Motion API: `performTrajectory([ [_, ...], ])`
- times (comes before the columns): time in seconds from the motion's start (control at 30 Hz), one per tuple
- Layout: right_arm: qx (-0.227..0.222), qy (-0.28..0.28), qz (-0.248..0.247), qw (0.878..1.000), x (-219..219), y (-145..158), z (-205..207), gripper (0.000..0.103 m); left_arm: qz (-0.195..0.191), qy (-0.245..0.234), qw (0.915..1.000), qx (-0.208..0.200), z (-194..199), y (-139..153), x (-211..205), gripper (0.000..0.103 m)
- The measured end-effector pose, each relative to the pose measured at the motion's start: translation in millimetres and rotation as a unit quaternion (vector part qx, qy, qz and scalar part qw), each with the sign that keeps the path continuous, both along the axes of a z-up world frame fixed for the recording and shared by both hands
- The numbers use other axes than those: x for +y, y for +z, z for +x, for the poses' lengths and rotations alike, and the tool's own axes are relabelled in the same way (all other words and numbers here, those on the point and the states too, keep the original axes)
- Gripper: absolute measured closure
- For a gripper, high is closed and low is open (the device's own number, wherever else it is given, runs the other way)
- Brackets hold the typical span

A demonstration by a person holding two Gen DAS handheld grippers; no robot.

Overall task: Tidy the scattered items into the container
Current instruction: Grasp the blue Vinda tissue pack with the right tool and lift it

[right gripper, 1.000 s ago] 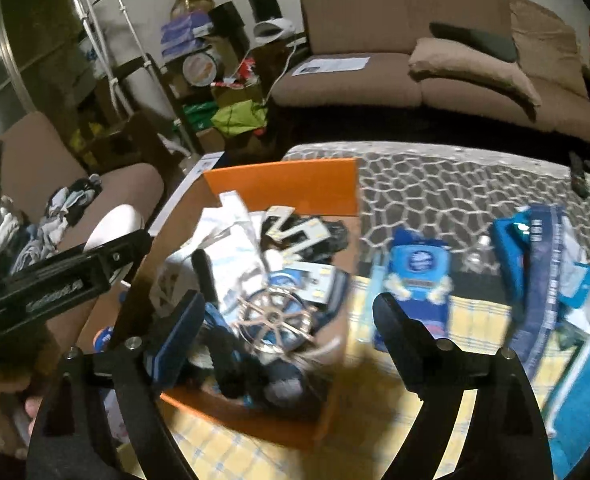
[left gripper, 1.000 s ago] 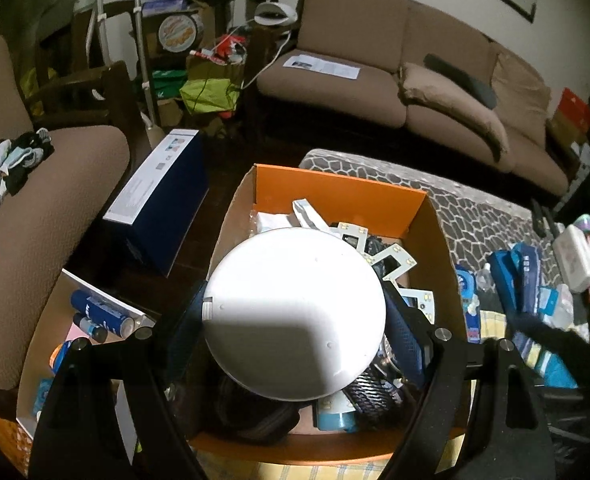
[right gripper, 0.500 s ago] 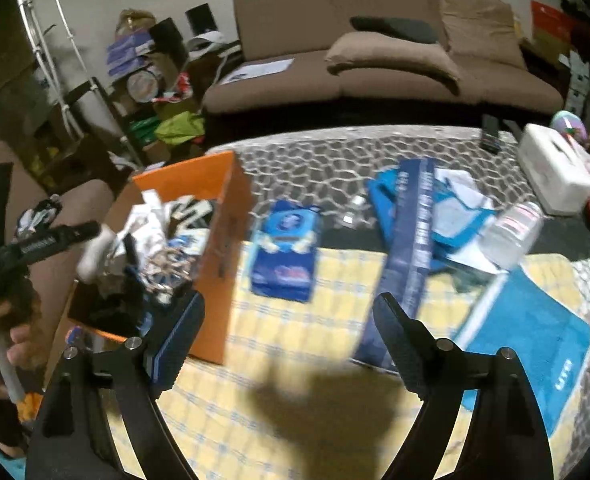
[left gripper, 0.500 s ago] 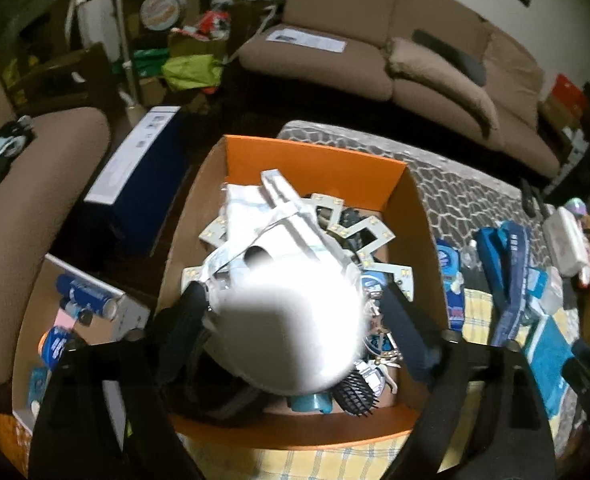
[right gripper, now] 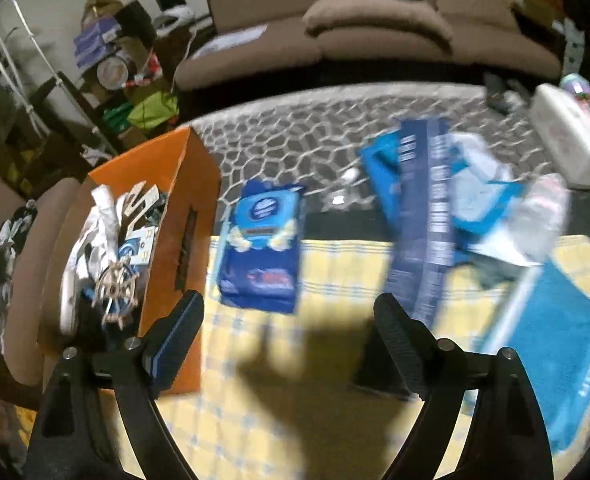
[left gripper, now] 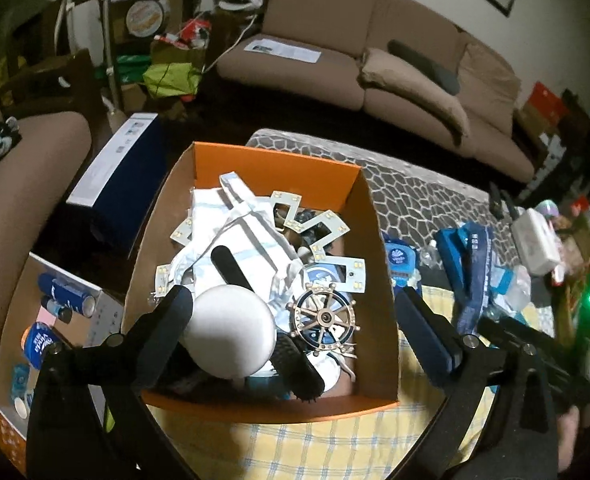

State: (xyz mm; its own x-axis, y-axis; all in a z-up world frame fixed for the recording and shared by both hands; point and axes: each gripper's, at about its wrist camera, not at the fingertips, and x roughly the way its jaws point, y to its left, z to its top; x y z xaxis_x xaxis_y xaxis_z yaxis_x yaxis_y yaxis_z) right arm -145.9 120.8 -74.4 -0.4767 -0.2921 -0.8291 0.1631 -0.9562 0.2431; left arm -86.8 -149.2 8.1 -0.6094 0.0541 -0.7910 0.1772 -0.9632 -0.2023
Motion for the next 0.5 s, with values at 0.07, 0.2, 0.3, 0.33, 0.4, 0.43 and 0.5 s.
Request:
performTrajectory([
  [0.07,-0.018,0.011,-0.011,1.000,-20.6,-18.0,-21.2,0.015,0.004,0.000,1.0000,0.005,3.5,3.0,0.2,0.002],
  [0.2,-0.045,0.010,0.044,0.998,-49.7,-49.8,-54.1,0.015,0.022,-0.009,0.9997,-0.001,7.7,2.9,0.4,0.002],
  [0.3,-0.053,0.001,0.038,0.998,-57.7,-64.9,-64.4,0.017,0.068,-0.037,0.9970,-0.008,9.9,2.8,4.1,0.002],
  [0.33,-0.058,-0.013,0.041,0.997,-55.8,-68.9,-67.8,0.019,0.074,-0.043,0.9963,-0.007,10.7,4.5,6.5,0.002],
  [0.4,-0.069,-0.014,0.034,0.997,-52.3,-75.6,-72.6,0.019,0.063,-0.049,0.9969,0.001,12.0,9.6,11.2,0.002],
  [0.43,-0.075,-0.011,0.023,0.997,-50.9,-77.9,-73.9,0.019,0.057,-0.048,0.9972,0.005,12.4,11.2,12.7,0.002],
  [0.5,-0.074,-0.014,0.028,0.997,-49.4,-81.5,-73.0,0.019,0.051,-0.044,0.9977,0.005,11.8,11.8,11.8,0.002],
])
